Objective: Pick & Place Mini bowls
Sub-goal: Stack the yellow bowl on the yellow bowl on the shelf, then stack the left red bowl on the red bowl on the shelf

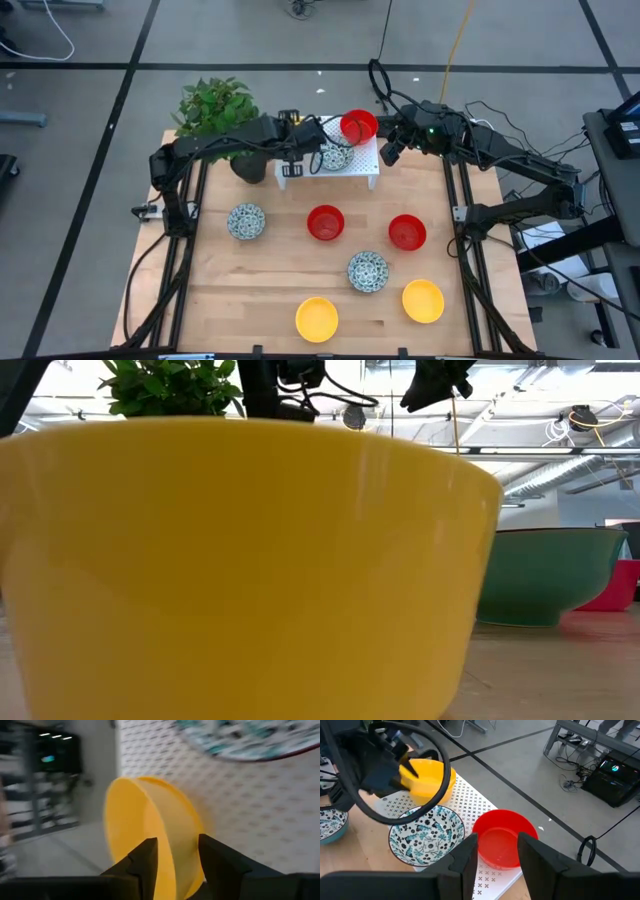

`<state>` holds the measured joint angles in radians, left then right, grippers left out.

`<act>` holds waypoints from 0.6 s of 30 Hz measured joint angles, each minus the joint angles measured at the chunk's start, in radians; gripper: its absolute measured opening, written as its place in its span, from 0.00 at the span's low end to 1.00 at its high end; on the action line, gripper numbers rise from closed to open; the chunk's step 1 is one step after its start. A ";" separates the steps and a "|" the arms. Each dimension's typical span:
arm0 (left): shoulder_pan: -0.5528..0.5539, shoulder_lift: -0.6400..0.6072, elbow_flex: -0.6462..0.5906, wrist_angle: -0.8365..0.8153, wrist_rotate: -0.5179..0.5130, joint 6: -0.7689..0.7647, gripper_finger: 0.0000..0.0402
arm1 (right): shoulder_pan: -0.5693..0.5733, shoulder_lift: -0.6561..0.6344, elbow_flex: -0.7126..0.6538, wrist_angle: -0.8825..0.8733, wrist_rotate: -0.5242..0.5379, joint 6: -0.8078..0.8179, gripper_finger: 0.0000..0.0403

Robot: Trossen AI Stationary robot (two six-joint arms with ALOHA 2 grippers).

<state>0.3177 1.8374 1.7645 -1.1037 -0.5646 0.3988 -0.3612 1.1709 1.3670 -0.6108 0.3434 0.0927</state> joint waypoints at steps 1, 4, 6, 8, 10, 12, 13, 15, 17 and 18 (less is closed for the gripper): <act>-0.001 0.000 0.000 0.001 -0.030 0.000 0.36 | 0.000 0.000 0.000 0.000 0.000 0.000 0.31; 0.001 0.000 0.000 0.009 -0.057 -0.008 0.36 | 0.000 0.000 0.000 0.000 0.000 0.000 0.31; 0.002 0.000 0.000 0.019 -0.057 -0.016 0.36 | 0.000 0.000 0.000 0.000 0.000 0.000 0.31; 0.001 0.000 0.000 0.037 -0.057 -0.016 0.36 | 0.000 0.000 0.000 0.000 0.000 0.000 0.31; -0.005 0.000 0.000 0.064 -0.056 -0.015 0.36 | 0.000 0.000 0.000 0.000 -0.001 0.000 0.31; -0.012 0.000 0.000 0.094 -0.057 -0.008 0.36 | 0.000 0.000 0.000 -0.004 -0.001 0.000 0.31; -0.015 -0.001 0.000 0.106 -0.056 -0.007 0.36 | 0.000 0.000 0.000 -0.008 -0.001 0.000 0.31; -0.023 -0.010 0.000 0.119 -0.055 -0.006 0.36 | 0.000 0.000 0.000 -0.016 -0.001 0.002 0.31; -0.033 -0.020 0.002 0.140 -0.056 -0.001 0.36 | 0.000 0.000 0.000 -0.025 -0.002 0.019 0.31; -0.037 -0.031 0.002 0.143 -0.056 -0.002 0.36 | 0.000 0.000 0.000 -0.030 -0.003 0.027 0.31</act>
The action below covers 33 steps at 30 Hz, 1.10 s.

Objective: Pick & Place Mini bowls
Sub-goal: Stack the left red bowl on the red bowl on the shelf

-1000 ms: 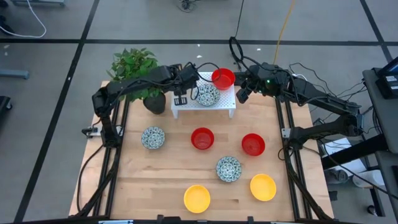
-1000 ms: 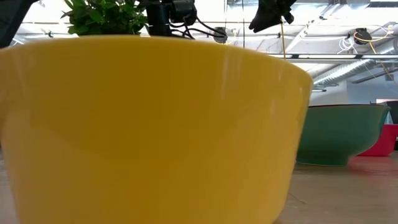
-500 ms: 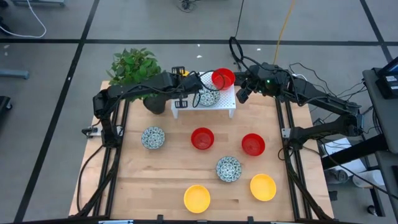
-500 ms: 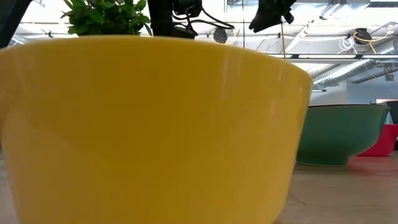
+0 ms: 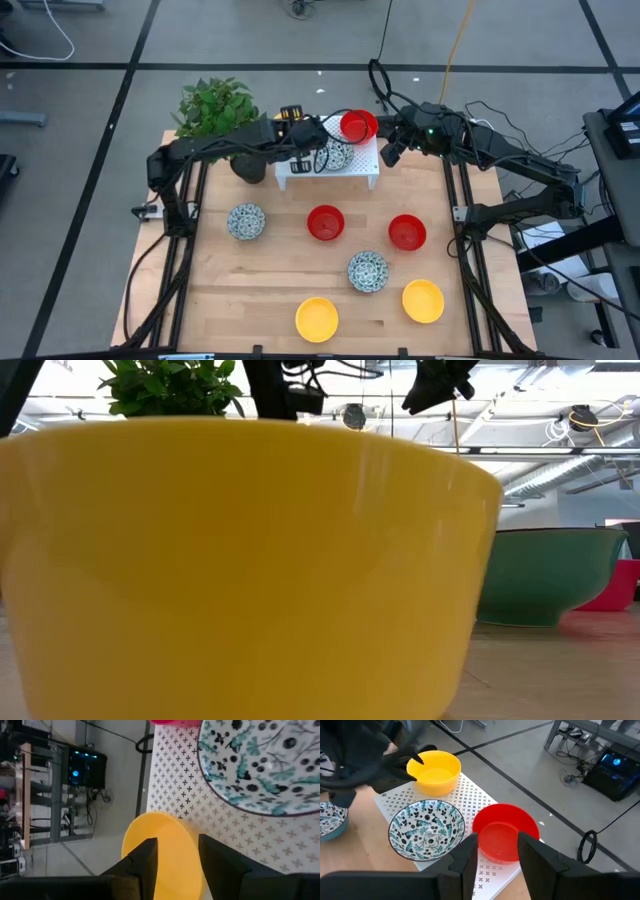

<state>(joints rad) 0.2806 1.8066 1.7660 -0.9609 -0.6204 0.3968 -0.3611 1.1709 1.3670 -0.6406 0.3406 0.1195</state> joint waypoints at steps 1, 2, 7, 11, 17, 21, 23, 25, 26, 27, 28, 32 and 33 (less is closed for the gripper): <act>-0.005 -0.006 0.000 -0.003 0.001 -0.004 0.36 | 0.000 0.000 0.000 -0.004 -0.001 0.004 0.31; -0.015 -0.011 0.000 0.007 -0.001 -0.006 0.36 | 0.000 0.000 0.000 -0.006 -0.001 0.007 0.31; -0.076 -0.069 0.001 0.045 0.007 -0.055 0.36 | 0.000 0.000 0.000 -0.007 -0.001 0.011 0.31; -0.128 -0.112 0.001 0.056 0.096 -0.169 0.36 | 0.006 0.000 0.000 -0.029 -0.005 -0.017 0.31; -0.195 -0.157 0.001 0.046 0.296 -0.437 0.36 | 0.024 0.000 0.000 -0.059 -0.168 -0.106 0.31; -0.231 -0.157 0.000 0.022 0.418 -0.594 0.36 | 0.054 0.005 -0.006 -0.048 -0.314 -0.109 0.31; -0.249 -0.157 0.000 0.012 0.462 -0.666 0.36 | 0.077 0.007 -0.037 -0.013 -0.383 -0.107 0.31; -0.267 -0.157 0.000 0.003 0.499 -0.738 0.36 | 0.104 0.008 -0.084 0.038 -0.449 -0.107 0.31; -0.276 -0.157 0.000 0.001 0.518 -0.774 0.36 | 0.118 0.008 -0.114 0.079 -0.480 -0.106 0.31; -0.285 -0.157 0.000 -0.003 0.534 -0.812 0.36 | 0.132 0.007 -0.150 0.125 -0.505 -0.106 0.31; -0.295 -0.157 0.000 -0.008 0.550 -0.852 0.36 | 0.145 0.007 -0.192 0.179 -0.526 -0.110 0.31; -0.335 -0.163 0.000 -0.010 0.606 -0.980 0.36 | 0.199 0.010 -0.395 0.476 -0.552 -0.109 0.31; -0.347 -0.164 0.000 -0.010 0.618 -1.000 0.36 | 0.213 0.021 -0.446 0.568 -0.553 -0.094 0.31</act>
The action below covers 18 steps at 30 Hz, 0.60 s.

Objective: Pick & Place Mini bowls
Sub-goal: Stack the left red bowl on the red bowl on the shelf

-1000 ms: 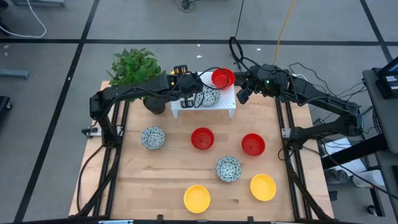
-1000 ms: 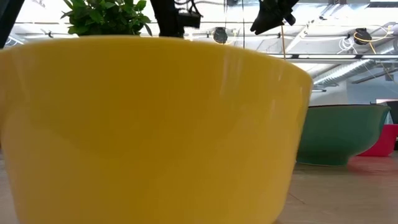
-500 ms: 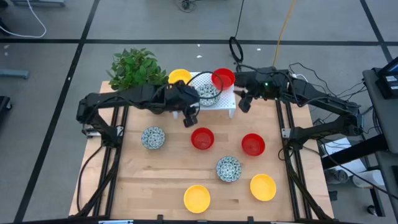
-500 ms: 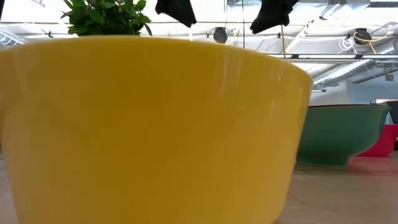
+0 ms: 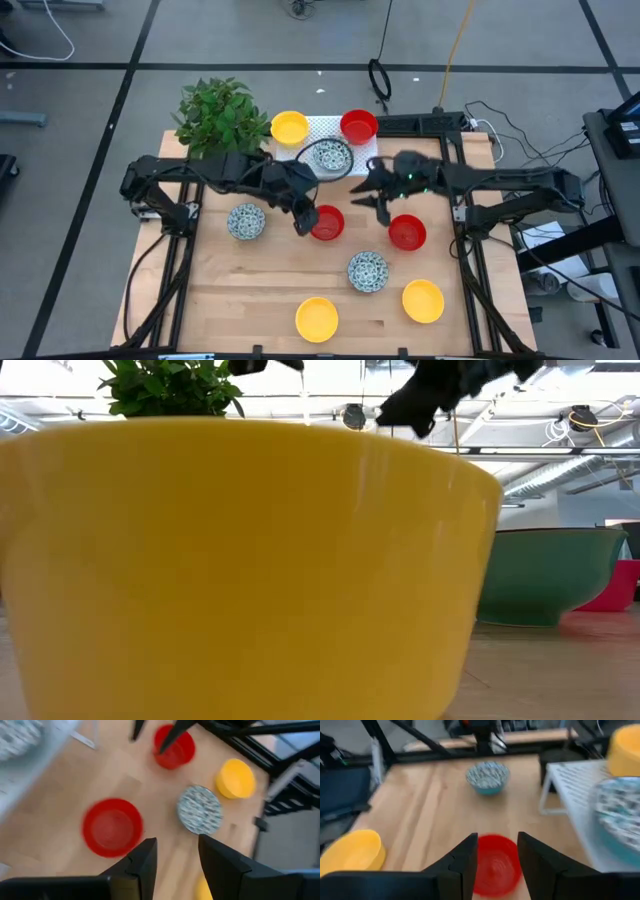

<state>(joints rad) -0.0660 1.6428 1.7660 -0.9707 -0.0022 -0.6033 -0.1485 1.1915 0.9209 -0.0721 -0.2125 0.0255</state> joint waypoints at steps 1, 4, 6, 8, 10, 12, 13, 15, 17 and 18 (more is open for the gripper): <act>-0.014 0.000 0.000 0.000 0.009 -0.016 0.36 | 0.011 0.016 -0.047 0.089 0.000 0.023 0.31; -0.054 0.000 0.000 0.000 0.013 -0.070 0.36 | 0.041 0.086 -0.151 0.228 0.000 0.120 0.31; -0.079 0.000 0.000 0.001 0.013 -0.103 0.36 | 0.062 0.146 -0.172 0.268 0.001 0.135 0.32; -0.101 0.000 0.000 0.001 0.013 -0.131 0.36 | 0.086 0.197 -0.176 0.271 0.001 0.119 0.34; -0.120 0.000 0.000 0.002 0.013 -0.155 0.36 | 0.111 0.244 -0.176 0.289 0.001 0.097 0.37; -0.136 0.000 0.000 0.003 0.012 -0.178 0.36 | 0.131 0.275 -0.176 0.306 0.000 0.073 0.41; -0.143 0.000 0.000 0.005 0.012 -0.185 0.36 | 0.139 0.285 -0.176 0.308 0.001 0.058 0.43; -0.156 0.000 -0.001 0.004 0.010 -0.190 0.36 | 0.153 0.306 -0.176 0.315 0.001 0.014 0.47; -0.164 0.000 -0.001 0.004 0.009 -0.188 0.36 | 0.165 0.328 -0.176 0.325 0.001 -0.054 0.51; -0.167 0.000 -0.001 0.004 0.006 -0.188 0.36 | 0.170 0.339 -0.176 0.334 0.001 -0.095 0.52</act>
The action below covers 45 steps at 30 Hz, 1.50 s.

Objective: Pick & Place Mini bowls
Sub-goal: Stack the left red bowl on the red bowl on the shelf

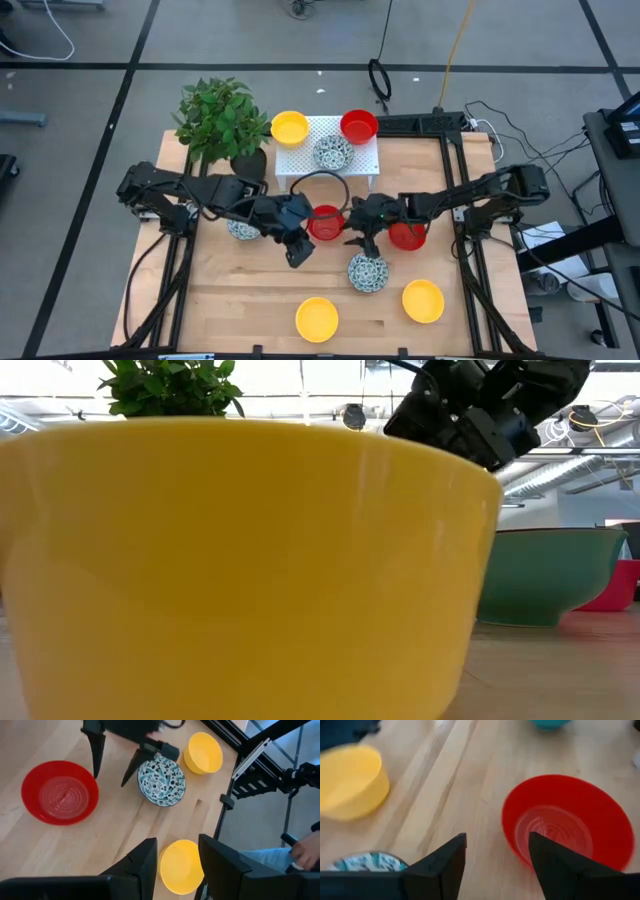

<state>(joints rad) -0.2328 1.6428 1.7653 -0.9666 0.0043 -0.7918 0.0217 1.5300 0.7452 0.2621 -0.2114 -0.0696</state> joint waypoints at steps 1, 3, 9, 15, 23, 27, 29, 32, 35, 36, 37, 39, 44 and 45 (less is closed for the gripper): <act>-0.002 0.000 0.000 0.000 -0.001 0.000 0.36 | 0.003 0.010 0.000 0.014 0.001 -0.044 0.53; -0.005 0.000 0.000 -0.001 -0.002 0.001 0.36 | 0.007 0.035 0.000 0.040 0.005 -0.126 0.54; -0.005 0.000 0.000 -0.002 -0.003 0.013 0.36 | 0.007 0.133 0.004 0.136 0.009 -0.171 0.53; -0.005 0.000 0.000 -0.002 -0.004 0.053 0.36 | 0.006 0.211 0.043 0.131 0.133 -0.179 0.52; -0.004 0.000 0.000 -0.021 -0.004 0.064 0.36 | 0.005 0.232 0.053 0.041 0.163 -0.125 0.48; -0.004 0.000 0.000 -0.027 -0.005 0.078 0.36 | 0.016 0.225 0.053 0.012 0.162 -0.126 0.37; -0.004 0.000 0.000 -0.027 -0.005 0.096 0.36 | 0.020 0.224 0.053 0.012 0.159 -0.127 0.28; -0.003 0.000 0.000 -0.028 -0.005 0.122 0.36 | 0.023 0.224 0.053 0.013 0.159 -0.127 0.15; 0.000 0.000 0.000 -0.028 -0.005 0.147 0.36 | 0.022 0.220 0.055 0.025 0.160 -0.130 0.03; 0.001 0.000 0.000 -0.029 -0.005 0.156 0.36 | 0.022 0.220 0.056 0.026 0.161 -0.130 0.02; 0.003 0.000 0.000 -0.031 -0.005 0.161 0.36 | 0.022 0.217 0.056 0.025 0.162 -0.130 0.02; 0.007 0.000 0.000 -0.035 -0.005 0.163 0.36 | 0.026 0.199 0.055 0.011 0.158 -0.129 0.03; 0.015 -0.006 0.000 -0.057 -0.005 0.162 0.36 | 0.026 0.132 0.051 -0.010 0.154 -0.119 0.01; 0.018 -0.008 0.000 -0.057 -0.005 0.162 0.36 | 0.026 0.111 0.052 -0.008 0.154 -0.114 0.01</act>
<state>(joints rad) -0.2150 1.6348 1.7653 -1.0239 -0.0006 -0.6298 0.0479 1.6415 0.7970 0.2537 -0.0576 -0.1841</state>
